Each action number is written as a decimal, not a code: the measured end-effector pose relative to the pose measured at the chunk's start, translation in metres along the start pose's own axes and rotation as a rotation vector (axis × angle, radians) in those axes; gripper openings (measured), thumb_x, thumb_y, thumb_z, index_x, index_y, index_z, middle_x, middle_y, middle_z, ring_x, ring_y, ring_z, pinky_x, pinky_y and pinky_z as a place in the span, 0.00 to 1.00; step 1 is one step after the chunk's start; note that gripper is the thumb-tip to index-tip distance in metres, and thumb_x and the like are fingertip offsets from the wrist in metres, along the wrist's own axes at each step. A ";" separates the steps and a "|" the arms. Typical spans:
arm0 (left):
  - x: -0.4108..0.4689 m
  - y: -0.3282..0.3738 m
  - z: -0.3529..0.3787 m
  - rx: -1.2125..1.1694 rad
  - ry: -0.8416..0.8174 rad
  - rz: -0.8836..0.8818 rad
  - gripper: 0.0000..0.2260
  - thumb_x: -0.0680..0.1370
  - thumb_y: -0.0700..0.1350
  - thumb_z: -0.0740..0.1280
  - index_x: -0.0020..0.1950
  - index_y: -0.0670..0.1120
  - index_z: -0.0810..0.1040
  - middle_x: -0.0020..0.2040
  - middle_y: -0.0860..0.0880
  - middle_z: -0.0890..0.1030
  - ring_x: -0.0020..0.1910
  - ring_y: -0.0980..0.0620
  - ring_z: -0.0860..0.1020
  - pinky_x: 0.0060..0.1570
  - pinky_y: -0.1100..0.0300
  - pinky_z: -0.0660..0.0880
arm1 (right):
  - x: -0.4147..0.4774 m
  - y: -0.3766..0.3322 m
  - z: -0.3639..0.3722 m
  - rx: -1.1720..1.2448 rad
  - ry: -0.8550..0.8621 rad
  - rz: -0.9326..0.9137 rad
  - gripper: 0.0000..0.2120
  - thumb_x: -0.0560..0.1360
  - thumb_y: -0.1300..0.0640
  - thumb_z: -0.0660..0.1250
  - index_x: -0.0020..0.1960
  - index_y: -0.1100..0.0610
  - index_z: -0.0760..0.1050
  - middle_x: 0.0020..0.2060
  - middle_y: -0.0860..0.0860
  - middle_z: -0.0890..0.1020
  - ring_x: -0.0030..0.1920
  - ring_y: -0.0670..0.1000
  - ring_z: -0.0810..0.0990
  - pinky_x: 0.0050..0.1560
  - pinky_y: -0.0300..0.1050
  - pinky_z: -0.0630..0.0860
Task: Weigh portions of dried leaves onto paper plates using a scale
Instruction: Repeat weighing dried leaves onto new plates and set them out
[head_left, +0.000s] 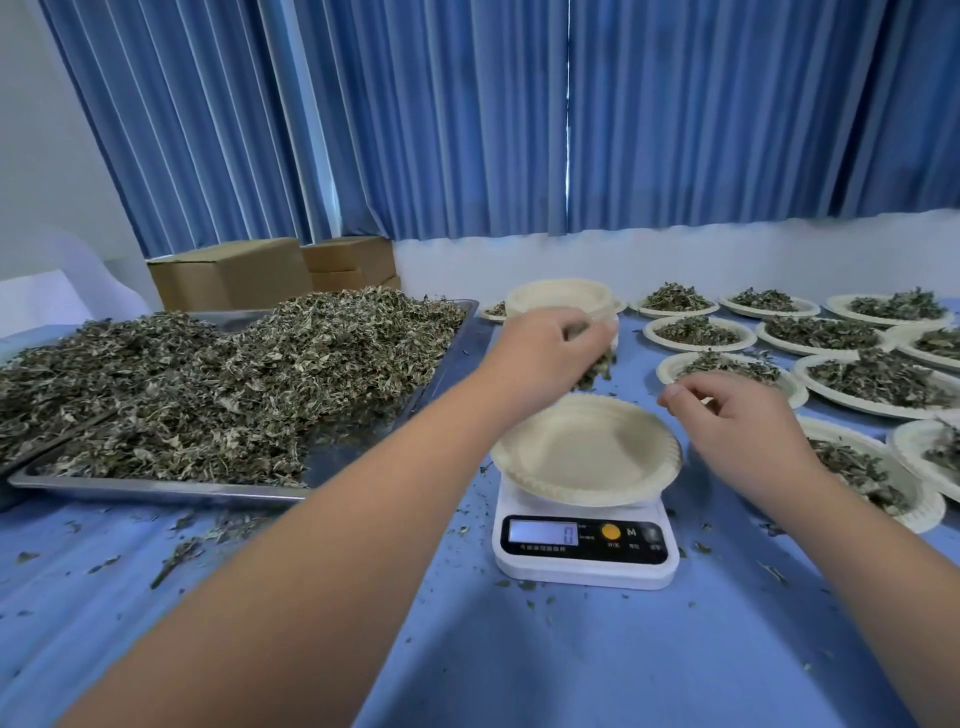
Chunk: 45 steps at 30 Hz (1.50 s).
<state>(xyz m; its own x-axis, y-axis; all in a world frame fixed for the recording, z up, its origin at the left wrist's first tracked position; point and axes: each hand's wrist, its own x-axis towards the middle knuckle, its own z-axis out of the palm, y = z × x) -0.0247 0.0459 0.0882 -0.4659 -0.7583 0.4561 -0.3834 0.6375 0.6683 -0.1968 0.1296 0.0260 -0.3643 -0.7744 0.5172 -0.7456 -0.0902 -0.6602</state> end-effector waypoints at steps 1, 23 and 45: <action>-0.003 -0.002 0.007 0.053 -0.059 0.007 0.19 0.79 0.55 0.64 0.39 0.40 0.76 0.25 0.56 0.71 0.25 0.61 0.69 0.28 0.68 0.65 | 0.000 0.000 0.000 -0.003 0.005 -0.009 0.11 0.78 0.56 0.63 0.43 0.56 0.82 0.41 0.48 0.83 0.43 0.51 0.78 0.41 0.41 0.70; -0.062 -0.124 -0.120 1.096 -0.293 -0.904 0.17 0.77 0.52 0.60 0.58 0.43 0.77 0.58 0.44 0.77 0.56 0.42 0.77 0.59 0.44 0.74 | 0.000 0.000 0.001 -0.013 -0.003 -0.034 0.10 0.79 0.56 0.64 0.43 0.56 0.82 0.40 0.48 0.82 0.42 0.52 0.79 0.40 0.42 0.71; -0.056 -0.122 -0.112 0.847 -0.296 -0.702 0.22 0.82 0.59 0.56 0.40 0.43 0.77 0.44 0.45 0.81 0.38 0.50 0.76 0.39 0.61 0.71 | 0.001 0.004 0.002 0.018 -0.005 -0.042 0.11 0.78 0.56 0.65 0.41 0.56 0.82 0.37 0.47 0.82 0.33 0.47 0.76 0.34 0.40 0.68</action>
<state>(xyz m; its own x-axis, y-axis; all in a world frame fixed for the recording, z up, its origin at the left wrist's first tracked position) 0.1373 -0.0049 0.0464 -0.0624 -0.9937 -0.0936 -0.9967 0.0571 0.0579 -0.1995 0.1273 0.0227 -0.3304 -0.7726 0.5422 -0.7499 -0.1340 -0.6479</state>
